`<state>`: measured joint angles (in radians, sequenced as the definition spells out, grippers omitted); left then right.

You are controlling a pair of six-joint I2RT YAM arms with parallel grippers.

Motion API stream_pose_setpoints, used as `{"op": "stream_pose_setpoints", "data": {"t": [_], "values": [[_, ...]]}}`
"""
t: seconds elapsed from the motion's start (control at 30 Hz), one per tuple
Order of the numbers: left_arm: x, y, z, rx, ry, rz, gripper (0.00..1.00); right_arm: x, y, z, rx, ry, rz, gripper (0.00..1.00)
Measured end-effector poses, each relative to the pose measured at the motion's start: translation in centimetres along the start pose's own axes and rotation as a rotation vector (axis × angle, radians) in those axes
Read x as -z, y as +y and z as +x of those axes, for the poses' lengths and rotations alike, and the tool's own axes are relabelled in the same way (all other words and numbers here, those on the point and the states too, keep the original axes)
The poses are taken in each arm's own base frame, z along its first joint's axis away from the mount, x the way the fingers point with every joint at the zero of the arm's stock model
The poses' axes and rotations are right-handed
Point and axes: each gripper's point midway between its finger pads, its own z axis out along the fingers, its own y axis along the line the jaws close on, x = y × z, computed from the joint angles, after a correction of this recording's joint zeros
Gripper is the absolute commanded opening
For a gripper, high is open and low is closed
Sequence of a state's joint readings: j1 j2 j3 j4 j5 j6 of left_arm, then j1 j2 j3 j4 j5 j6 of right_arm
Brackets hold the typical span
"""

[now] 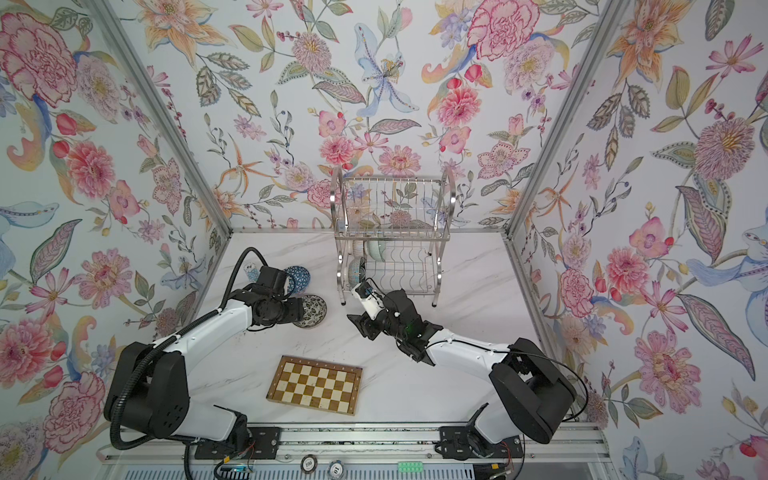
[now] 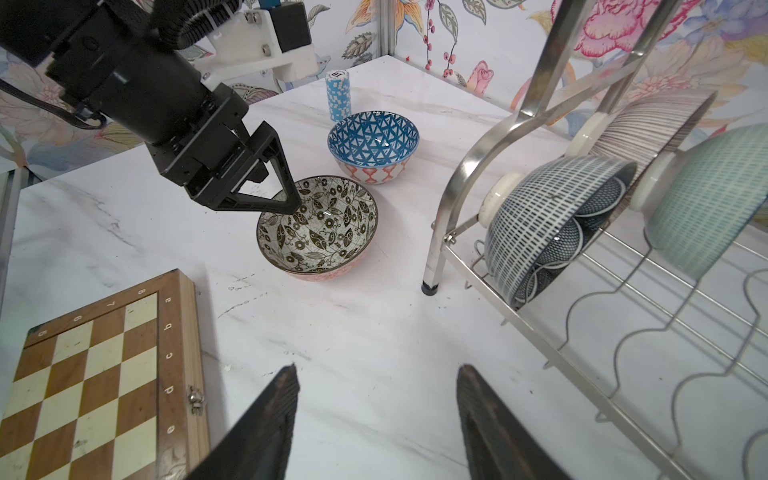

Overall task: Load the bowls into the dish rack
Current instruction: 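Close the left gripper on the leaf-pattern bowl rim while the right moves inward, then carry the leaf-pattern bowl with the left gripper toward the right gripper and set it down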

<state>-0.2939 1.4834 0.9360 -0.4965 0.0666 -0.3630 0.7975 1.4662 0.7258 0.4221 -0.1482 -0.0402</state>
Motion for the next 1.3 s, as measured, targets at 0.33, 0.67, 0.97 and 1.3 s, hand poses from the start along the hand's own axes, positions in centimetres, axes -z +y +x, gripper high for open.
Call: {"op": "stream_pose_setpoints", "data": {"t": [0.33,0.67,0.97,1.3], "values": [[-1.8,0.5,0.9,0.027,0.052,-0.032,0.58,-0.2,-0.2,0.5,0.003,0.019,0.009,0.63],[-3.7,0.7,1.3,0.057,0.077,-0.051,0.38,-0.4,-0.7,0.8,0.002,0.030,0.035,0.63],[-4.0,0.4,0.7,0.077,0.059,-0.039,0.14,-0.5,-1.0,0.9,0.000,0.035,0.055,0.63],[-3.1,-0.6,0.2,0.050,0.044,0.011,0.04,-0.2,-2.9,0.3,-0.077,0.004,0.095,0.63]]}}
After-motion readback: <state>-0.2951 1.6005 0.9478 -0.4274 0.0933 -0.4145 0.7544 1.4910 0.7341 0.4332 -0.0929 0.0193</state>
